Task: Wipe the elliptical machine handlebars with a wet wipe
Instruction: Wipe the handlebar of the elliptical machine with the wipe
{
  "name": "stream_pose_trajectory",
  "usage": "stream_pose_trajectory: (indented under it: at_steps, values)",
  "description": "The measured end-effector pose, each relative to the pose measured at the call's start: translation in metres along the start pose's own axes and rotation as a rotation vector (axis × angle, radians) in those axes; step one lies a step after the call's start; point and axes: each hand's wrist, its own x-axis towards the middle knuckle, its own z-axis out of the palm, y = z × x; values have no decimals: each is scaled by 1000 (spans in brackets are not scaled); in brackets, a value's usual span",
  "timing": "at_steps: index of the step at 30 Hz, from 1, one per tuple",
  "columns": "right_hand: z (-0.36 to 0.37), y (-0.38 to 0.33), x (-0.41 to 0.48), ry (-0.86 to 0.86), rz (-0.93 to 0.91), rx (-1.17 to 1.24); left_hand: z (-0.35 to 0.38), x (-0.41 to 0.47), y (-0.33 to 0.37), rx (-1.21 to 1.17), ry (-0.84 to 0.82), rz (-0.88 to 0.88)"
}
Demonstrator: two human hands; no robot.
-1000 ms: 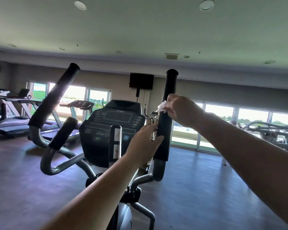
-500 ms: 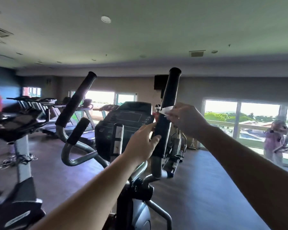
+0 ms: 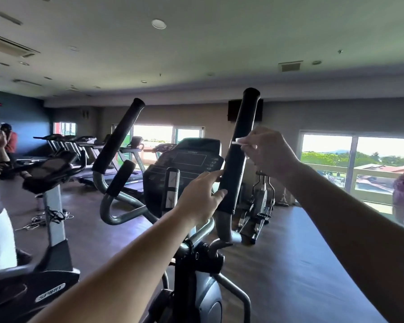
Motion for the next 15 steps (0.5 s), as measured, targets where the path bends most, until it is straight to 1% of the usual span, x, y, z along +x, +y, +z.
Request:
stream_pose_trajectory:
  at_steps: [2, 5, 7, 9, 10, 13, 15]
  values:
    - [5, 1, 6, -14, 30, -44, 0, 1, -1, -4, 1, 16]
    - [16, -12, -11, -48, 3, -82, 1, 0, -4, -35, -4, 49]
    - [16, -23, -28, -109, -28, -85, 0, -1, -6, -55, -14, 63]
    - [8, -30, -31, -175, -21, -92, 0, 0, -9, -81, -23, 71]
    - [4, -30, -26, -161, -1, -89, 0, 0, -10, -91, -28, 72]
    - [-3, -24, -2, -42, 82, -111, 2, 1, -15, -125, -28, 82]
    - [2, -28, 3, -41, 102, -170, 4, 2, -19, -157, -28, 84]
